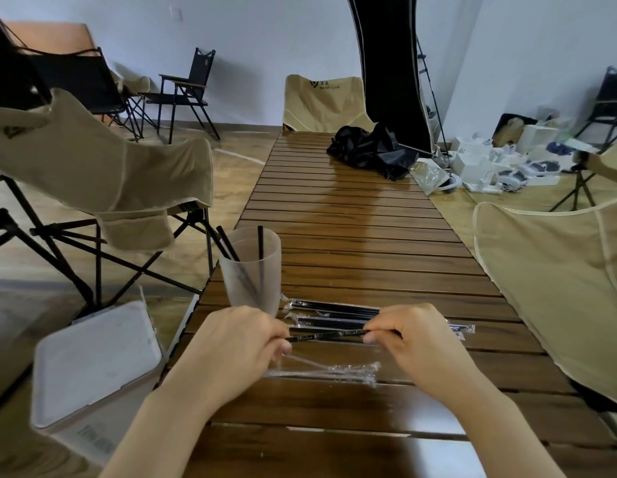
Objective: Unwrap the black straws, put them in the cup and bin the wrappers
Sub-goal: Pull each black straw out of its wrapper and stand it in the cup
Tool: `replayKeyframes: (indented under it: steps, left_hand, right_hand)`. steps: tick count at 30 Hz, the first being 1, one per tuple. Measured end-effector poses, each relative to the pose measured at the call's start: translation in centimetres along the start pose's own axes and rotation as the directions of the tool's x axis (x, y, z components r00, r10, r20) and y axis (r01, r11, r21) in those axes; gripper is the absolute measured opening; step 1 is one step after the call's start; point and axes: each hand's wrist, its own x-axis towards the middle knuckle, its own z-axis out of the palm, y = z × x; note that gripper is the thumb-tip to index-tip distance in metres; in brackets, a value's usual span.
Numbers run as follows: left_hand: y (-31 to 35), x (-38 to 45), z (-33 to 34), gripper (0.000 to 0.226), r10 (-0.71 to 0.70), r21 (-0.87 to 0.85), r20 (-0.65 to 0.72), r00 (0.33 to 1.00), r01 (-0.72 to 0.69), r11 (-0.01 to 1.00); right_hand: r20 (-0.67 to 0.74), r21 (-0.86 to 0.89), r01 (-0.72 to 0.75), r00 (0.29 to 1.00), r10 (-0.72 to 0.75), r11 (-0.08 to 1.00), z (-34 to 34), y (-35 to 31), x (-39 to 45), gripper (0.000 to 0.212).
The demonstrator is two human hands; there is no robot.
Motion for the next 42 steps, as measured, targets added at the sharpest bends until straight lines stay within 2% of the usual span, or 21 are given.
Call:
replayKeyframes:
  steps: [4, 8, 13, 22, 34, 38, 42]
  left_hand:
    - [0.2, -0.2, -0.2, 0.017, -0.001, -0.031, 0.016, 1.0, 0.001, 1.0]
    - [0.7, 0.0, -0.3, 0.019, -0.008, -0.099, 0.032, 0.999, 0.011, 0.995]
    - [2.0, 0.8, 0.0, 0.021, 0.027, -0.155, 0.023, 0.999, -0.023, 0.988]
    - [1.0, 0.4, -0.3, 0.018, -0.045, -0.272, 0.097, 0.994, 0.07, 0.96]
    - [1.9, 0.2, -0.1, 0.025, -0.023, -0.143, 0.044, 0.999, 0.029, 0.989]
    - [1.6, 0.1, -0.2, 0.024, -0.035, -0.132, 0.061, 0.998, 0.043, 0.99]
    - [-0.1, -0.4, -0.9, 0.023, -0.115, -0.14, 0.069, 0.991, 0.123, 0.983]
  right_hand:
    - [0.016, -0.01, 0.001, 1.0, -0.001, 1.0, 0.2, -0.1, -0.1, 0.017]
    - [0.035, -0.012, 0.014, 0.999, -0.014, 1.0, 0.2, -0.7, 0.0, 0.014]
    - [0.089, -0.028, 0.158, 0.984, -0.155, 0.987, 1.9, -3.0, 0.8, 0.018]
    - [0.049, 0.054, 0.09, 0.994, -0.093, 0.994, 1.5, -1.7, 0.5, 0.017]
    - [0.041, 0.076, 0.1, 0.994, -0.103, 0.992, 2.2, -2.5, 0.7, 0.015]
    - [0.103, 0.079, 0.101, 0.989, -0.109, 0.992, 1.8, -3.0, 0.6, 0.014]
    - [0.128, 0.05, -0.005, 0.992, -0.002, 0.999, -0.2, -1.3, 0.2, 0.013]
